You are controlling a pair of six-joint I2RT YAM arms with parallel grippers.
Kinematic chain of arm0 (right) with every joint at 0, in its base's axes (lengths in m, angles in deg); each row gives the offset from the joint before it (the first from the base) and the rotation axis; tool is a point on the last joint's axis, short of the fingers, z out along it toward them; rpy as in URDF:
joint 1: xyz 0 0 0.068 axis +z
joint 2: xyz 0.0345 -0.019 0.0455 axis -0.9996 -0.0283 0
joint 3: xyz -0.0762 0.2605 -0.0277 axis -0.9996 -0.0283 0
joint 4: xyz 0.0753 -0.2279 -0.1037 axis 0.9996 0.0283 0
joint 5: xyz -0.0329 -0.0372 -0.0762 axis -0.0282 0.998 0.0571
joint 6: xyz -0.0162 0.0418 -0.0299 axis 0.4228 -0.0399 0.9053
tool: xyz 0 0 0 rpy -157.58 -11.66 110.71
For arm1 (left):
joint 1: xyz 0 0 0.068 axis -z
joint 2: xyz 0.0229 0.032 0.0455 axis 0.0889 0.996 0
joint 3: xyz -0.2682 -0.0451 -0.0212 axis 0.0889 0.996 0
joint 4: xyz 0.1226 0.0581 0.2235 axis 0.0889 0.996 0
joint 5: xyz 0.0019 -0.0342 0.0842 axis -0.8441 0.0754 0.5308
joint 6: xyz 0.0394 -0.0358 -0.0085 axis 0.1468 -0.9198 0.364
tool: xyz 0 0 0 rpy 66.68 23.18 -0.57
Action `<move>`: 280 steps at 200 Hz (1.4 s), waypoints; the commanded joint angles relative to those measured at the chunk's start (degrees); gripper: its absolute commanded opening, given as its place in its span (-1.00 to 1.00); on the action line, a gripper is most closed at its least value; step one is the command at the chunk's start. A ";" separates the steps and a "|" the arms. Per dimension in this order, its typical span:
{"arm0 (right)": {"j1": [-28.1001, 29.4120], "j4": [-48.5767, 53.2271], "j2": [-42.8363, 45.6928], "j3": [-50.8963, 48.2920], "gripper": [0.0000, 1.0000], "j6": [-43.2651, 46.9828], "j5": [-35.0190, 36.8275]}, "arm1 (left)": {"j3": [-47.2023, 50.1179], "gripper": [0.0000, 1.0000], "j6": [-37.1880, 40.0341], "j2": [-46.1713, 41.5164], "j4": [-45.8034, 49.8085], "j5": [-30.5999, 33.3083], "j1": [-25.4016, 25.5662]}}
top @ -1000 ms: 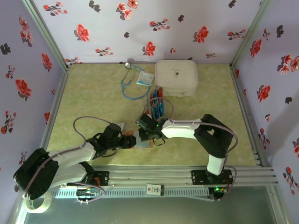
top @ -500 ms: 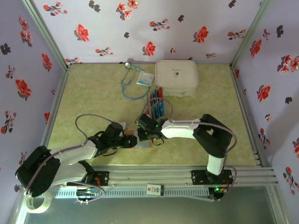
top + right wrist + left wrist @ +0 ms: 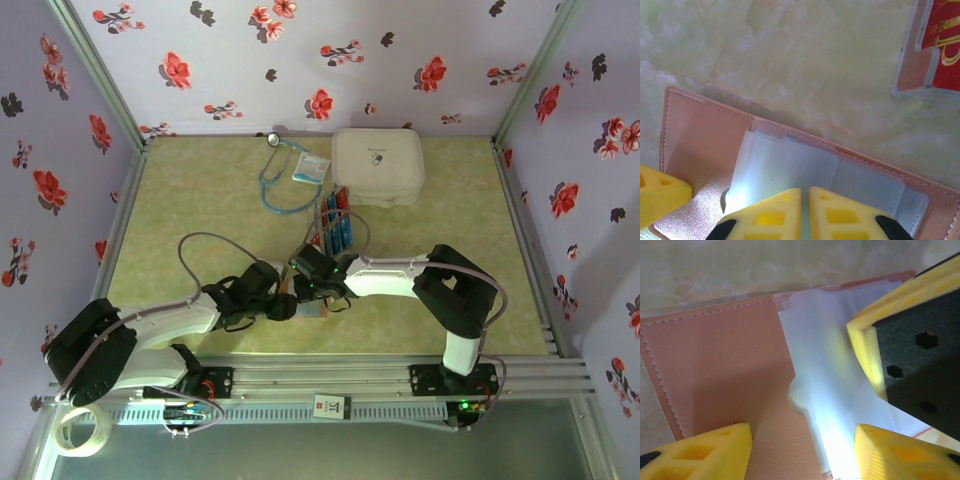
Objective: Put the credit cards into the card holder
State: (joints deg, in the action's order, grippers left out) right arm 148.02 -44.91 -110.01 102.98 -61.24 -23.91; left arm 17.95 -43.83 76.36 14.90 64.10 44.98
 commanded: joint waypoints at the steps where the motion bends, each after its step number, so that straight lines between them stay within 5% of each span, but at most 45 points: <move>1: 0.42 -0.01 0.20 0.49 -0.75 -1.01 -1.02 | -0.49 0.13 2.28 2.55 5.56 3.27 1.37; 178: -0.84 0.21 7.09 -4.43 -0.29 -4.53 -0.05 | 0.82 0.07 0.74 5.08 3.49 4.43 3.18; 280: -0.83 -5.76 4.63 -4.28 -0.27 -5.79 -5.12 | 0.73 0.07 0.69 5.07 3.40 4.58 3.26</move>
State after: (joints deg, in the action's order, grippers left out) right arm 147.19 -47.53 -104.40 99.07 -65.09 -26.67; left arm 16.62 -43.15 78.81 15.77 69.15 47.78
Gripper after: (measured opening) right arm 0.367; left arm 0.534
